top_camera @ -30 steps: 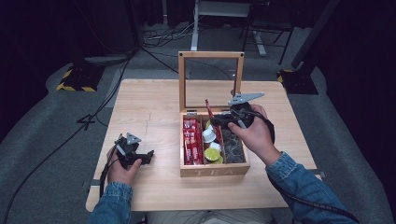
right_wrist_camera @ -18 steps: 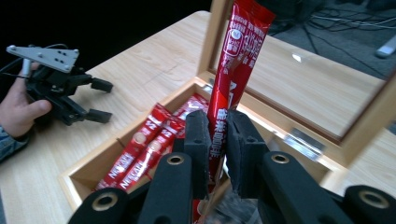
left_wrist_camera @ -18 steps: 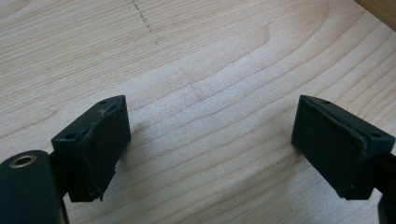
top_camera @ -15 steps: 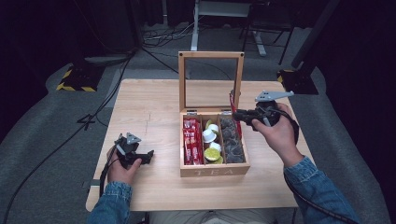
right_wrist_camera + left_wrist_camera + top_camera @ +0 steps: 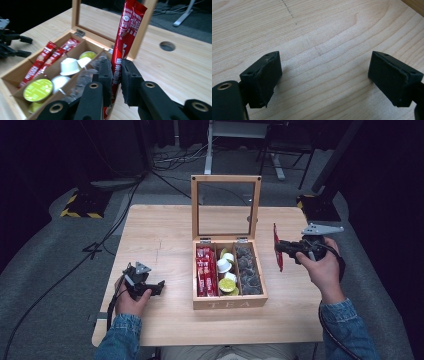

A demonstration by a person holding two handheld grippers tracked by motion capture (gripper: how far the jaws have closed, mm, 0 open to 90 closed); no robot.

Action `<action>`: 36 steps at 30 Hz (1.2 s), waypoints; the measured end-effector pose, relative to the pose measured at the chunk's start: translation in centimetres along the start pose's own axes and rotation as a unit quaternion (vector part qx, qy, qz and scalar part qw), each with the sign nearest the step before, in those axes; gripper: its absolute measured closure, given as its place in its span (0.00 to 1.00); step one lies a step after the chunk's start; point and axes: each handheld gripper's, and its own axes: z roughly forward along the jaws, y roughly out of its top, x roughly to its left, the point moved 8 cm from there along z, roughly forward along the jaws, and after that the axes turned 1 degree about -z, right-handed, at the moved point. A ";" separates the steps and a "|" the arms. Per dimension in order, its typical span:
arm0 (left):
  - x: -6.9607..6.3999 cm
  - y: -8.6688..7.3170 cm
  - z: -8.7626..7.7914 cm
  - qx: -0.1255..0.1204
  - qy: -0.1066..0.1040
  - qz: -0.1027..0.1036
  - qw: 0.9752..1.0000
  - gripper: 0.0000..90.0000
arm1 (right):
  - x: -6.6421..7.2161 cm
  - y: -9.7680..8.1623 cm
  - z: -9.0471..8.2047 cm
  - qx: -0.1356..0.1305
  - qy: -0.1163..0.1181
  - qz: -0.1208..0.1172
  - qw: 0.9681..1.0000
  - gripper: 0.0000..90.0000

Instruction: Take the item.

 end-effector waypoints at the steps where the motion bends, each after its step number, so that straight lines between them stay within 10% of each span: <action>1: 0.0 0.0 0.0 0.000 0.001 0.000 1.000 0.14 | -0.2 -0.2 -0.2 -0.003 -0.002 0.002 1.000 0.88; 36: 0.1 0.0 0.0 0.000 0.002 -0.001 1.000 0.14 | -6.9 -8.1 2.0 0.052 -0.042 0.035 0.997 0.88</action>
